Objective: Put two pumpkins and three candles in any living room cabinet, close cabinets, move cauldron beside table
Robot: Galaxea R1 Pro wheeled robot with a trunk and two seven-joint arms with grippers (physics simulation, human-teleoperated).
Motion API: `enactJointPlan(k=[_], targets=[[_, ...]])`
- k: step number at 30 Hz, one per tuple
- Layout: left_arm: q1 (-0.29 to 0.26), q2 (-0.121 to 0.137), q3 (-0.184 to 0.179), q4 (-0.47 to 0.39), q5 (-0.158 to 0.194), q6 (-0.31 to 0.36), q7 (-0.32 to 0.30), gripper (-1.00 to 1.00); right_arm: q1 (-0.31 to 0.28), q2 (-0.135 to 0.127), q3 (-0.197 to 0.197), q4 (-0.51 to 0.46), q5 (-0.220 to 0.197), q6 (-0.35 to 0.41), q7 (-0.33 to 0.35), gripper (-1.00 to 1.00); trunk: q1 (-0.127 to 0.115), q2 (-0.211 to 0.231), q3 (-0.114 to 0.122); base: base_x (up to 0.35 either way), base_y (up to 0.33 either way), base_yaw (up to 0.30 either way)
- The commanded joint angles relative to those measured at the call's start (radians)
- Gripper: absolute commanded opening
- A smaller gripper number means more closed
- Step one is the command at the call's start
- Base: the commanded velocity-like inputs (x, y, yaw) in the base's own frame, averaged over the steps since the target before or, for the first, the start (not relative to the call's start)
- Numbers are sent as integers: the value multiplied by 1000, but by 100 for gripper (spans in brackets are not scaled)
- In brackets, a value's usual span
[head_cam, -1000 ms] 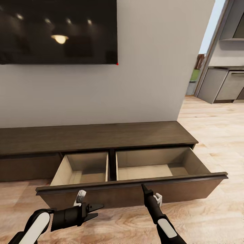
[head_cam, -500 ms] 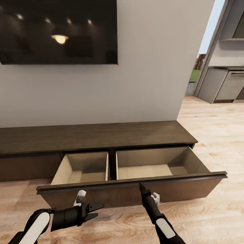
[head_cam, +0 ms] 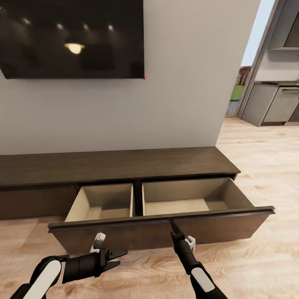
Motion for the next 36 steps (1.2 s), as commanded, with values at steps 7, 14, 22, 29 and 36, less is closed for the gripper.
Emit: enactJointPlan(k=[7,14,22,29,36], targets=[[-1,1,-1,0,-7,1,-7,100,-1,-1,11,0,-10,14,-2,100,-1,0,-1,-155,0,0],[-1,1,2,0,-9,1,-3,100,-3,-4,62,-7,-10,20,-8,100,-12,21,9,-11,0,0],[-1,2,3,1,-17,2,1,100,-30,-2,122,-3,-11,78,-19,100,-43,77,34,0,0,0],[-1,2,2,2,-18,2,1,100,-22,-178,152,-8,-9,669,-173,100,-70,126,56,0,0,0],[-1,2,1,2,-19,2,2,100,-20,-293,147,-5,-13,725,-187,100,-96,175,78,0,0,0]])
